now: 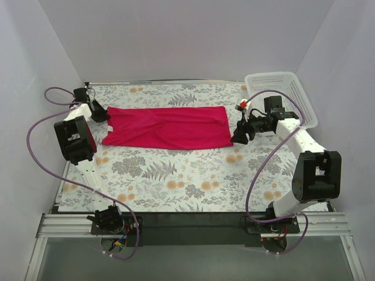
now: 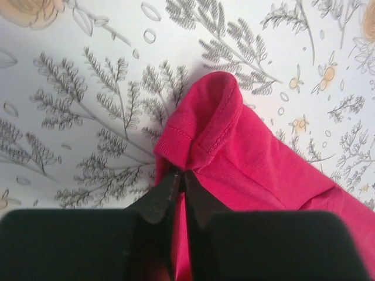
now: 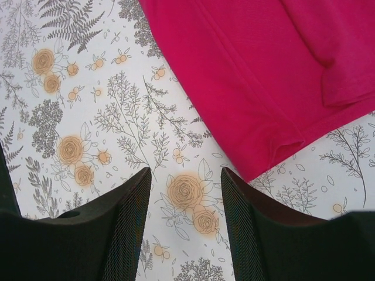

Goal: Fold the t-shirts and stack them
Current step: Fold the tshirt

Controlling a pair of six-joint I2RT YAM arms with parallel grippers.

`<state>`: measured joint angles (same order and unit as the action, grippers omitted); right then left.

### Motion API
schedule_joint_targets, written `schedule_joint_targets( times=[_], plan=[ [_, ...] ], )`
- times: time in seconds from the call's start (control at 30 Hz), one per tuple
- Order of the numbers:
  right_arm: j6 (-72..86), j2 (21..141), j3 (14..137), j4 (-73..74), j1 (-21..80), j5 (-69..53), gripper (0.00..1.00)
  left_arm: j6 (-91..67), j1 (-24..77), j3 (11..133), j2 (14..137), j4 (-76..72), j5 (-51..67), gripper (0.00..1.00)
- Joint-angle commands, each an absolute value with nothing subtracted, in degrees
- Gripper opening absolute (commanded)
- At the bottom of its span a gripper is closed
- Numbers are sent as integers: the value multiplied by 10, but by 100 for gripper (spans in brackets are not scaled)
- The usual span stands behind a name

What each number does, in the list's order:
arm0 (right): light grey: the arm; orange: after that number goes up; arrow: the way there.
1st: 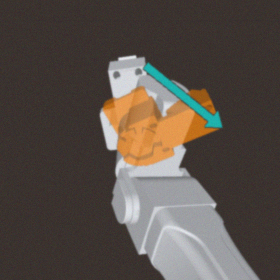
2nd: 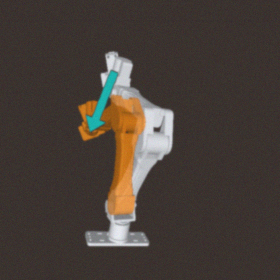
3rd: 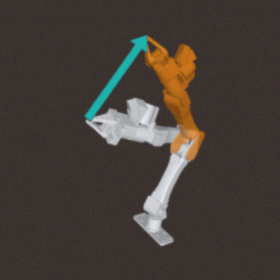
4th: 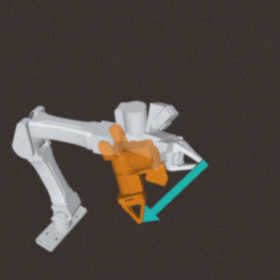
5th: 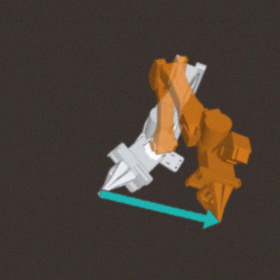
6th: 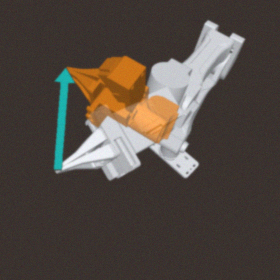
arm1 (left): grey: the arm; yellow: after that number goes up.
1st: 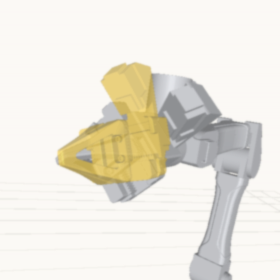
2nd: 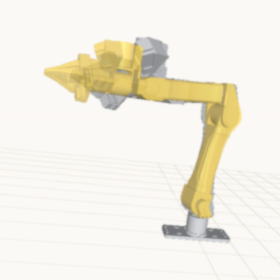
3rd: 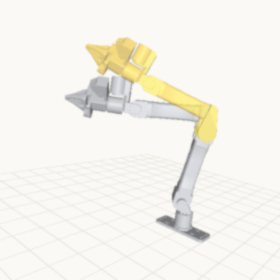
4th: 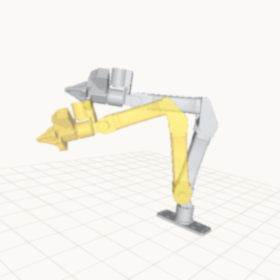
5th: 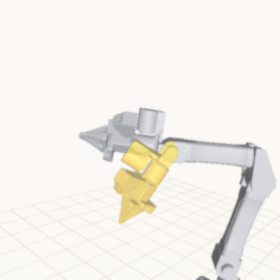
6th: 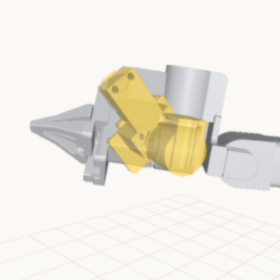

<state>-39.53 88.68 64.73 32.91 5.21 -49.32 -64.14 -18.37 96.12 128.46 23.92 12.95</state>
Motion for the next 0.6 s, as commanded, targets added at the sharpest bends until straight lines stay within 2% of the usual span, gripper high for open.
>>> schedule_joint_targets(
  times=[0.0,0.03,0.13,0.17,0.23,0.27,0.37,0.57],
  plan=[
    [-413,887,640,325,50,-489,49,-628,-187,996,1288,254,125,12],
    [-426,891,638,326,50,-487,49,-628,-187,997,1279,251,127,22],
    [-442,898,635,326,51,-484,49,-631,-185,984,1227,225,123,34],
    [-445,900,635,326,52,-482,49,-631,-185,981,1198,222,121,46],
    [-445,904,640,325,63,-471,49,-635,-185,979,1173,214,120,50],
    [-446,905,642,324,67,-462,49,-638,-183,975,1160,215,121,56],
    [-420,919,669,305,89,-414,49,-638,-174,948,1101,214,109,57],
    [-233,1019,811,228,118,-309,52,-679,-173,708,889,166,109,60]
  ],
)
